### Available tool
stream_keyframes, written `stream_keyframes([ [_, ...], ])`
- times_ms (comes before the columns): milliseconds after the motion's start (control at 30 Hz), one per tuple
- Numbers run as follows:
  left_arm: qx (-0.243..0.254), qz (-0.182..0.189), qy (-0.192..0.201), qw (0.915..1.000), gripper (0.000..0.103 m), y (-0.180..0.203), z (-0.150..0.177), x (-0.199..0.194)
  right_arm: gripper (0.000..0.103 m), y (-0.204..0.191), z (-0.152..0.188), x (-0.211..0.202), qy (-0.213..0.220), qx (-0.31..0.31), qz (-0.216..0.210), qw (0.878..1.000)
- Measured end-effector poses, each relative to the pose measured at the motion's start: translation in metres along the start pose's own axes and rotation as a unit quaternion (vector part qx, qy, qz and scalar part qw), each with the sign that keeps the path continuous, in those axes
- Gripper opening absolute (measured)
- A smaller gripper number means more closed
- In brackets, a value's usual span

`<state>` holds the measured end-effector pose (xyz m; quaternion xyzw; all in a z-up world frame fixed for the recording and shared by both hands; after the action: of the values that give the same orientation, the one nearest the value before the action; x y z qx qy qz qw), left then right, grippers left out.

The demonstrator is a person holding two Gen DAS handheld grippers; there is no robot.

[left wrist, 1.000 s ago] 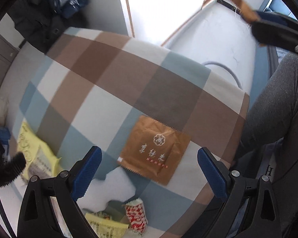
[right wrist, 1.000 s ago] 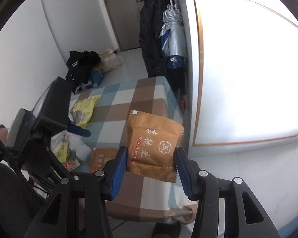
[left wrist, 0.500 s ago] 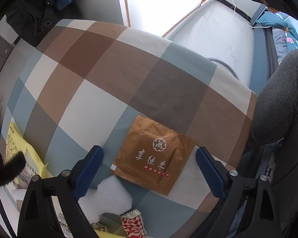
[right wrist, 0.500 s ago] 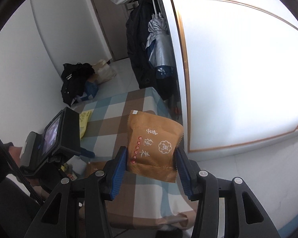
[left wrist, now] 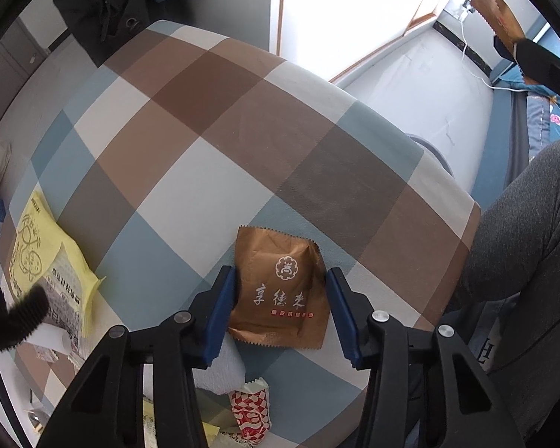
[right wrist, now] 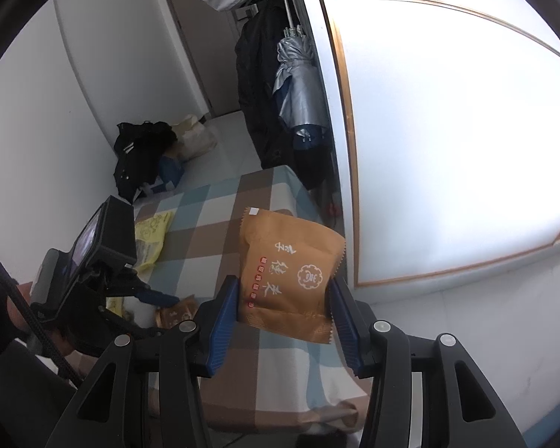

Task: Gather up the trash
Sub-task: 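Move the left gripper to a second brown packet while the right gripper holds its packet, then grasp and lift the second brown packet with the left gripper while the right holds its packet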

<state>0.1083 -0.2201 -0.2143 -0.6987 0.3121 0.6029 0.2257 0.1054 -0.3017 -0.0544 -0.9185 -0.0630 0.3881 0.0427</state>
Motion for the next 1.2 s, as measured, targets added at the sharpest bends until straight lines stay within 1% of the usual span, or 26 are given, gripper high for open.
stream_keyframes([
  [67,-0.015,0.004,0.002,0.9999,0.045,-0.003,0.001,0.000,0.048,-0.002,0.000,0.001,-0.002,-0.003,0.000,1.000],
  [100,-0.022,0.003,0.004,0.9997,0.038,-0.005,0.003,0.000,0.048,-0.003,0.001,0.001,-0.002,-0.004,0.000,1.000],
  [200,-0.048,0.006,0.007,0.9988,0.032,-0.014,0.003,-0.005,0.048,-0.005,0.000,0.004,-0.004,-0.007,-0.002,1.000],
  [267,-0.063,0.009,0.009,0.9980,0.031,-0.016,0.004,-0.006,0.048,-0.006,0.000,0.005,-0.005,-0.007,-0.003,1.000],
  [333,-0.068,0.008,0.012,0.9976,0.030,-0.018,0.005,-0.007,0.048,-0.007,0.000,0.006,-0.005,-0.009,-0.003,1.000],
  [400,-0.070,0.016,0.009,0.9974,0.031,-0.018,0.007,-0.007,0.048,-0.008,0.000,0.006,-0.006,-0.010,-0.003,1.000],
  [467,-0.074,0.026,0.004,0.9969,0.035,-0.018,0.011,-0.009,0.049,-0.007,0.000,0.007,-0.006,-0.007,-0.003,1.000],
  [500,-0.073,0.032,0.001,0.9968,0.045,-0.020,0.012,-0.010,0.049,-0.006,0.000,0.007,-0.007,-0.005,-0.005,1.000],
  [533,-0.073,0.034,-0.002,0.9968,0.057,-0.020,0.012,-0.011,0.049,-0.006,0.000,0.007,-0.007,-0.003,-0.005,1.000],
  [567,-0.072,0.033,-0.004,0.9969,0.062,-0.018,0.013,-0.011,0.049,-0.005,-0.001,0.008,-0.007,-0.001,-0.005,1.000],
  [600,-0.065,0.028,-0.004,0.9975,0.070,-0.016,0.013,-0.011,0.049,-0.005,-0.001,0.008,-0.007,0.000,-0.006,1.000],
  [700,-0.040,-0.003,-0.002,0.9992,0.077,-0.008,0.012,-0.003,0.049,-0.006,-0.001,0.009,-0.008,0.000,-0.007,1.000],
  [767,-0.024,-0.021,-0.001,0.9995,0.079,-0.004,0.012,0.001,0.049,-0.007,0.000,0.008,-0.007,-0.003,-0.008,1.000],
  [800,-0.019,-0.025,0.001,0.9995,0.080,-0.003,0.012,0.003,0.049,-0.008,-0.001,0.008,-0.006,-0.004,-0.008,1.000],
  [867,-0.017,-0.023,0.000,0.9996,0.080,-0.002,0.012,0.004,0.049,-0.008,0.000,0.007,-0.005,-0.005,-0.008,1.000],
  [967,-0.025,-0.024,-0.014,0.9993,0.076,-0.005,0.005,0.003,0.049,-0.008,0.000,0.007,-0.005,-0.001,-0.010,1.000],
  [1000,-0.028,-0.023,-0.015,0.9992,0.068,-0.005,0.002,0.003,0.049,-0.007,0.000,0.008,-0.005,0.001,-0.011,1.000],
  [1033,-0.031,-0.023,-0.014,0.9992,0.055,-0.006,0.000,0.001,0.049,-0.006,0.000,0.007,-0.005,0.003,-0.012,1.000],
  [1067,-0.034,-0.021,-0.013,0.9991,0.049,-0.006,-0.003,0.000,0.049,-0.006,0.000,0.007,-0.005,0.004,-0.013,1.000],
  [1100,-0.037,-0.020,-0.014,0.9990,0.046,-0.006,-0.001,-0.003,0.049,-0.005,0.000,0.006,-0.005,0.006,-0.013,1.000],
  [1167,-0.041,-0.019,-0.013,0.9989,0.044,-0.007,-0.001,-0.004,0.049,-0.004,0.000,0.006,-0.005,0.007,-0.012,1.000],
  [1200,-0.047,-0.019,-0.013,0.9987,0.041,-0.007,-0.002,-0.004,0.049,-0.004,0.000,0.006,-0.005,0.008,-0.012,1.000],
])
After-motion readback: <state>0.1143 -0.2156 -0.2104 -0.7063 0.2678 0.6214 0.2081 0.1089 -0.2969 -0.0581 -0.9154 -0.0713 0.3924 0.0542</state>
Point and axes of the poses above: each gripper's, at about its wrist camera, not at the fingertips, and x roughly the way its jaws point, y to its right, z to its underside, the point moved 8 cm from there along x, roughly the way its jaws point, and after that the axes turned 6 degrees about -x, right-handed, at the moved point
